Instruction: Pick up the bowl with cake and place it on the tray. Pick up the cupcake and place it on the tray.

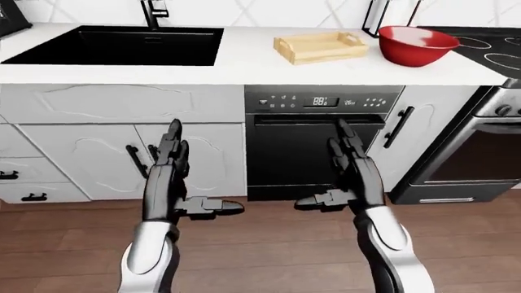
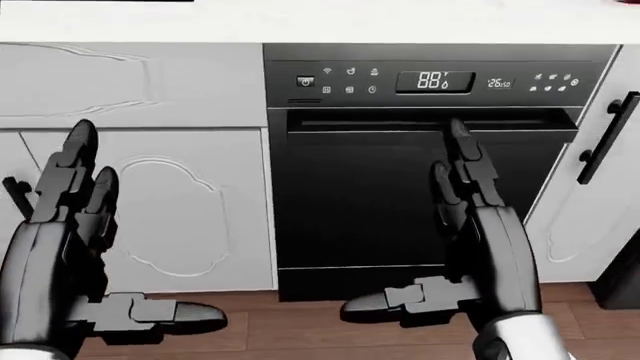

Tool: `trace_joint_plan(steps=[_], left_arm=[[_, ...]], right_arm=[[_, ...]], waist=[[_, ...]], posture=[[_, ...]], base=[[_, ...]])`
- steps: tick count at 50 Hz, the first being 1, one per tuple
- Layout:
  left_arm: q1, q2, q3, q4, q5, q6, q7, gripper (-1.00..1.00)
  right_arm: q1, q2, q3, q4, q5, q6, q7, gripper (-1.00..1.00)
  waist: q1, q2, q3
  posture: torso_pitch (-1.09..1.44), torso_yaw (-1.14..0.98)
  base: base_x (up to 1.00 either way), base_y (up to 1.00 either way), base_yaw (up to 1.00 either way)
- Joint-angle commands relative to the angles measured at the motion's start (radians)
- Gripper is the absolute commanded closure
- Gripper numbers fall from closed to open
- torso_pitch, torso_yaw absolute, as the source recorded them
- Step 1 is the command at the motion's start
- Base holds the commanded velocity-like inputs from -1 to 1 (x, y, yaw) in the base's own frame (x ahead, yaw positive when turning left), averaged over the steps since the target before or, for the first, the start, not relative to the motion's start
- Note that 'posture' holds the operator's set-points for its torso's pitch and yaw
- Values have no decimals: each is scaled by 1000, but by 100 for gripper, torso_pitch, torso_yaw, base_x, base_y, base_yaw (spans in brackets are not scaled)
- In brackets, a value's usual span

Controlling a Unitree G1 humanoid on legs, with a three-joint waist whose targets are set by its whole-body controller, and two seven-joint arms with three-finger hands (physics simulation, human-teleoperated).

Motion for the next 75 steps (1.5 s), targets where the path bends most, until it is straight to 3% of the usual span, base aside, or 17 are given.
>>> trace_joint_plan(steps=[1,3,4,5,16,21,24,27,29,32,40,61,66,68,70,73,75], left_arm=[[-19,-3,-7,-56,-16,-21,-5,-100],[-22,-2,-3,-59,-20,-17,-4,-100],[-22,-1,-3,-62,-21,-15,-4,-100],[-23,-1,-1,-63,-23,-14,-4,-100],[-22,0,-8,-109,-25,26,3,-100],[-15,-1,-4,-115,-26,22,1,-100],[-13,-1,-5,-112,-26,18,0,-100],[-15,1,-2,-115,-27,22,-2,-100],[-11,1,-4,-110,-25,16,-2,-100],[-10,1,-2,-99,-24,4,-4,-100],[-76,19,20,-157,-25,108,-5,-100],[-124,40,42,-203,-30,181,-10,-100],[-165,52,47,-196,-26,210,-13,-100],[-176,56,47,-195,-24,217,-14,-100],[-192,60,45,-208,-21,242,-15,-100],[-204,61,44,-222,-20,262,-16,-100],[-210,61,47,-227,-23,270,-17,-100]], right_arm=[[-20,-7,-8,-63,-8,-4,-7,-100],[-22,-8,-8,-68,-8,0,-5,-100],[-19,-7,-6,-76,-11,3,-5,-100],[-18,-6,-5,-78,-11,4,-4,-100],[-1,-2,-4,-103,-2,4,2,-100],[4,-5,-8,-111,-1,9,4,-100],[1,-2,-1,-109,-5,11,0,-100],[0,0,5,-119,-7,21,-3,-100],[-5,0,4,-117,-5,22,-3,-100],[-10,0,3,-123,-2,30,-4,-100],[-39,-4,5,-135,-10,58,-3,-100],[-72,0,8,-206,21,124,-10,-100],[-90,-4,-11,-222,32,154,-29,-100],[-97,-9,-13,-233,33,166,-34,-100],[-102,-11,-12,-248,34,175,-38,-100],[-109,-11,-12,-268,36,190,-43,-100],[-112,-11,-12,-268,38,190,-44,-100]], waist=[[-6,6,-17],[-7,-46,-28],[-11,-104,-47],[-24,-62,-27],[-29,65,-16],[-16,68,-31],[-8,27,-10],[-18,-83,-49],[-31,-35,-10],[-34,7,-20],[-51,-41,-19],[-60,-19,-29],[-56,84,-27],[-74,62,-6],[-54,58,-50],[-30,21,-19],[-23,-61,-26]], posture=[[0,0],[0,0],[0,0],[0,0],[0,0],[0,0],[0,0],[0,0],[0,0],[0,0],[0,0],[0,0],[0,0],[0,0],[0,0],[0,0],[0,0]], base=[[0,-83,0],[0,-83,0],[0,-84,0],[0,-83,0],[0,-81,0],[0,-77,0],[0,-77,0],[0,-77,0],[0,-76,0],[0,-57,0],[0,0,0],[0,9,39],[0,0,0],[0,-1,0],[9,-18,0],[28,-25,0],[39,-25,0]])
